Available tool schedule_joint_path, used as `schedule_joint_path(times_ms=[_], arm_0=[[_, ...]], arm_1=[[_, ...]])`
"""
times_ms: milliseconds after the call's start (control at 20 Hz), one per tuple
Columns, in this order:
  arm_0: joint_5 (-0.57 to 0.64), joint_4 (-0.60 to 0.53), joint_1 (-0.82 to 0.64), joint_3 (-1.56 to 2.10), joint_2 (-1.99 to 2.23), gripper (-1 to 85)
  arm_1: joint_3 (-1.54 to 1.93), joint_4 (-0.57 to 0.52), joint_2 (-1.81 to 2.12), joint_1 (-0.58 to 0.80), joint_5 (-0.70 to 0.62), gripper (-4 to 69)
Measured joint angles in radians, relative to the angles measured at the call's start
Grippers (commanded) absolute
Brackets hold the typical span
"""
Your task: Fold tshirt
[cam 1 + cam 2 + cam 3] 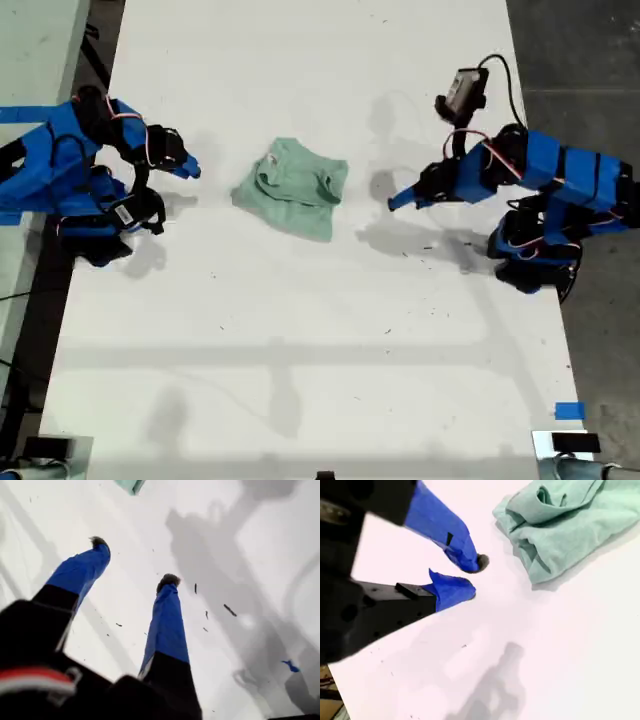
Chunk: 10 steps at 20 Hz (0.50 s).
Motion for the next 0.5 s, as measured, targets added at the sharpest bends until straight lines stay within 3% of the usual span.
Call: schedule_joint_path(times_ms=[100,250,350,500], arm_0=[[-0.067,-0.015,0.051,0.233,0.249,0.8],[-0.13,-0.014,0.094,0.495,0.603,0.5],[-0.155,-0.044,0.12,0.571,0.663,0.1],[-0.184,-0.064,0.126,0.699,0.68,4.3]], arm_1=[[0.222,-0.074,0.198,-0.081,0.127,13.6],[0.534,-0.087,0.566,-0.164,0.288,12.6],[0.704,-0.06,0.833,-0.19,0.353,10.7],[0.808,-0.074,0.893,-0.204,0.453,10.6]])
